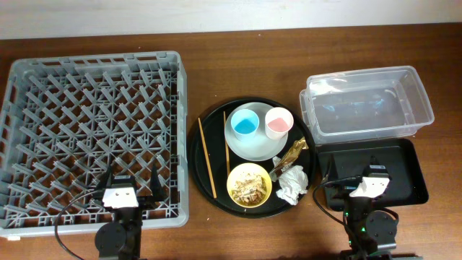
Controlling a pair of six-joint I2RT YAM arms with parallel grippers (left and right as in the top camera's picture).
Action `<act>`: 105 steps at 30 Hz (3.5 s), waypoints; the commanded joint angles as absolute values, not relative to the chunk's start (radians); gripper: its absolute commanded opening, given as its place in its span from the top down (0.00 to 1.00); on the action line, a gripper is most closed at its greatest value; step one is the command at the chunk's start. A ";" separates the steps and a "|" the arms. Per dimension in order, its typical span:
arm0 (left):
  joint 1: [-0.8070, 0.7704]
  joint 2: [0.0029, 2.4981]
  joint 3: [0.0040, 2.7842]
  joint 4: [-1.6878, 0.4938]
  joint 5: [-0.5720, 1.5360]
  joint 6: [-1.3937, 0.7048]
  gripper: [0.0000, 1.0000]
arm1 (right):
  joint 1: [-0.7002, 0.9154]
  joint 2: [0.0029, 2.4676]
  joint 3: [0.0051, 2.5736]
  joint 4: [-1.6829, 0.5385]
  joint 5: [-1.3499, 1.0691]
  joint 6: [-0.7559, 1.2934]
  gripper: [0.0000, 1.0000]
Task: Sort waste into correct bins and load items into the dishwasher rack
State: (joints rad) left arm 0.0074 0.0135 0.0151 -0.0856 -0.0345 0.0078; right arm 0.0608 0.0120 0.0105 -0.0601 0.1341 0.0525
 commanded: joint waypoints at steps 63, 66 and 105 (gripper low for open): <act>0.004 0.007 0.013 -0.088 -0.046 0.023 0.00 | 0.065 0.005 0.006 -0.065 0.158 0.057 0.02; 0.004 0.007 0.013 -0.088 -0.046 0.023 0.00 | 0.065 0.005 0.006 -0.065 0.158 0.057 0.02; 0.002 1.180 1.511 -1.151 0.619 -0.077 0.01 | 0.065 0.005 0.006 -0.065 0.158 0.057 0.02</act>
State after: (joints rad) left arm 0.0067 1.0927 1.4830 -1.1168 0.4061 -0.0723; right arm 0.0608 0.0113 0.0109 -0.0597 0.1421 0.0528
